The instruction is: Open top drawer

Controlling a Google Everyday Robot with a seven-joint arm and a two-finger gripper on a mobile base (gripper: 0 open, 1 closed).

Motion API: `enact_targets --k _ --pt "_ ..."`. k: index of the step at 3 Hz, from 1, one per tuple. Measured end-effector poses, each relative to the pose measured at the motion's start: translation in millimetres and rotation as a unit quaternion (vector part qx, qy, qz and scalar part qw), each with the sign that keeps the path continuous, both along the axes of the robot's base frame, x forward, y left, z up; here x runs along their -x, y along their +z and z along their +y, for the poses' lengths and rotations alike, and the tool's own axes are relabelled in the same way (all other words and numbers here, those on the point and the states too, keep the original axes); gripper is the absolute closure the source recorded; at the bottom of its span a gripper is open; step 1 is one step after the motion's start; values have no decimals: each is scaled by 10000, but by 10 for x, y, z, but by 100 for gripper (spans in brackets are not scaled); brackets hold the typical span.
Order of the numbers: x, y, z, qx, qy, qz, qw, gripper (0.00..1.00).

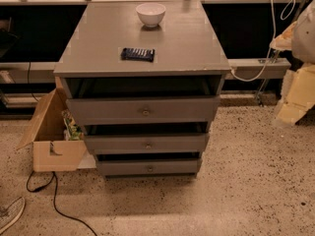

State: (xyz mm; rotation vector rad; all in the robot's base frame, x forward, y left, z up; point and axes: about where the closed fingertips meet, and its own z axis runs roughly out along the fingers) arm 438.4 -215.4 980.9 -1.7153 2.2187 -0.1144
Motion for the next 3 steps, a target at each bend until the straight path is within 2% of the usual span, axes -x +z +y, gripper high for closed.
enact_targets --k 1,3 --pt "-8 -2 8 -28 14 -39 10000 0" --pt "-195 -607 166 -614 331 158 9974 0"
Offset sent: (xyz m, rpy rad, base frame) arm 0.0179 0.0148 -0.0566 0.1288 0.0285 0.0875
